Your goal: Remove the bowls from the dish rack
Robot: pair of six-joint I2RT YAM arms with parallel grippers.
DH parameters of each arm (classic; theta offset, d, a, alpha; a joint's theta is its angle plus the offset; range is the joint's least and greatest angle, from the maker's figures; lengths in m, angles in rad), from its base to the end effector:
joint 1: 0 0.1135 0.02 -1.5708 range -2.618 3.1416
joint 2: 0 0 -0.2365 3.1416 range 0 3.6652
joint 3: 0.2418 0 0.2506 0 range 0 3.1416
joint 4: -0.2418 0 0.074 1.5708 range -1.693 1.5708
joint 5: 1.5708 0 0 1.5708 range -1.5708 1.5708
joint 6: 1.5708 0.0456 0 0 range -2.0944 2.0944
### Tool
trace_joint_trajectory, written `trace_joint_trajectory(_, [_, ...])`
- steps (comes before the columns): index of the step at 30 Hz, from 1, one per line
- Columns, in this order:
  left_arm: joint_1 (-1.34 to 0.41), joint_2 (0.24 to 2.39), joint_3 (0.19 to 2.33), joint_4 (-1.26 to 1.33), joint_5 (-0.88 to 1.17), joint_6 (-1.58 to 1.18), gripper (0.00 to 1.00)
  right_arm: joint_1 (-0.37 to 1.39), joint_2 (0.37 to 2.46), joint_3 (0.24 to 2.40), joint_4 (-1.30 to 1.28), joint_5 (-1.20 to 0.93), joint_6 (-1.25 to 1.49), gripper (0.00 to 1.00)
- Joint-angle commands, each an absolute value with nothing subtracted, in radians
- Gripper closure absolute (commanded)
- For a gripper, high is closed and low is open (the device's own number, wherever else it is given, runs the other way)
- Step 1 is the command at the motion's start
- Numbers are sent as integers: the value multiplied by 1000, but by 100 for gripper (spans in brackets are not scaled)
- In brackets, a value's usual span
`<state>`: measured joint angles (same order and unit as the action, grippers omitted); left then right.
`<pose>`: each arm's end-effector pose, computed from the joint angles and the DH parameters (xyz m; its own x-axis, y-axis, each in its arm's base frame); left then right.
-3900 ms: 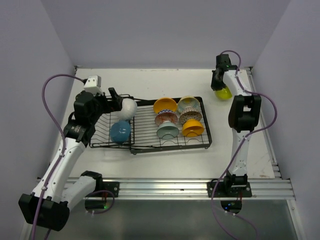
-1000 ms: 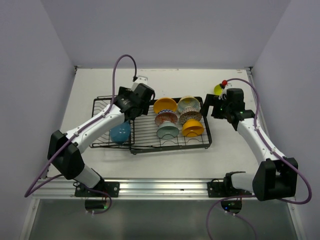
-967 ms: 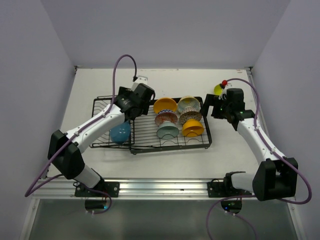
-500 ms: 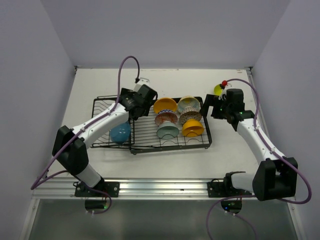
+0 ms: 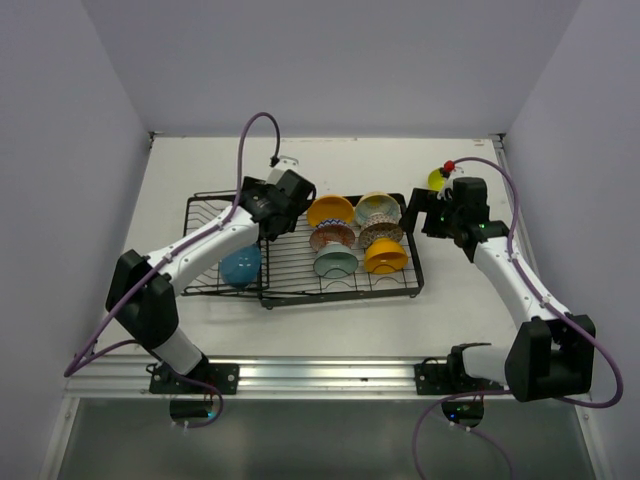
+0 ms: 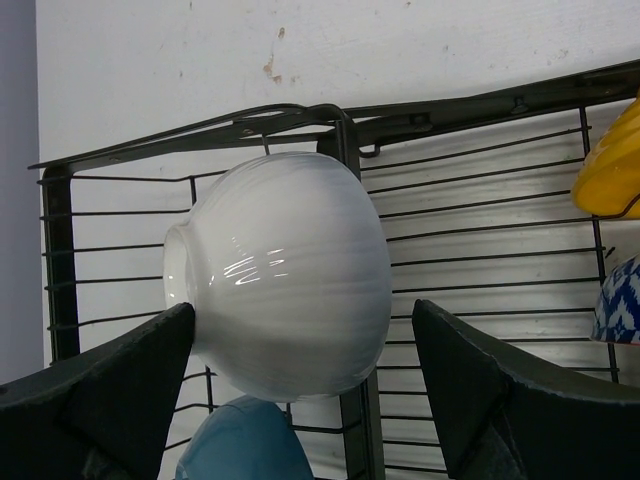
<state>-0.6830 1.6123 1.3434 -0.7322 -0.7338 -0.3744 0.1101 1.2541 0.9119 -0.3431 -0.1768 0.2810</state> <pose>0.2818 -0.1899 0.2522 -0.6769 0.2006 -0.7082 -0.0634 0.9427 0.3276 0.2851 0.0396 0.2379 -0.6719 0.2004 -0.7130 -0.0595 0.9450 0.3217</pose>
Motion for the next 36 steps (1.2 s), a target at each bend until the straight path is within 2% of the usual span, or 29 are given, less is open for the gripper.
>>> trace_joint_trajectory(1, [-692, 1631, 1324, -695, -752, -387, 8, 107, 1246, 907, -307, -189, 295, 1])
trace_joint_trajectory(8, [-698, 1632, 1289, -689, -764, -403, 9, 107, 1239, 902, -301, -180, 301, 1])
trace_joint_trajectory(17, [-718, 1643, 1279, -686, -807, -428, 22, 107, 1235, 897, -296, -172, 302, 1])
trace_joint_trajectory(20, [-727, 1643, 1287, -689, -827, -431, 43, 107, 1235, 897, -296, -172, 304, 1])
trace_joint_trajectory(23, [-733, 1635, 1296, -696, -854, -439, 56, 107, 1233, 897, -299, -170, 304, 1])
trace_joint_trajectory(29, [-738, 1589, 1295, -704, -905, -433, 72, 107, 1227, 897, -302, -164, 302, 1])
trace_joint_trajectory(34, [-738, 1548, 1281, -693, -946, -413, 76, 107, 1224, 897, -307, -163, 301, 1])
trace_joint_trajectory(35, [-738, 1545, 1273, -686, -951, -408, 85, 107, 1224, 897, -305, -163, 301, 1])
trace_joint_trajectory(36, [-738, 1542, 1269, -681, -959, -399, 87, 107, 1224, 897, -305, -163, 302, 1])
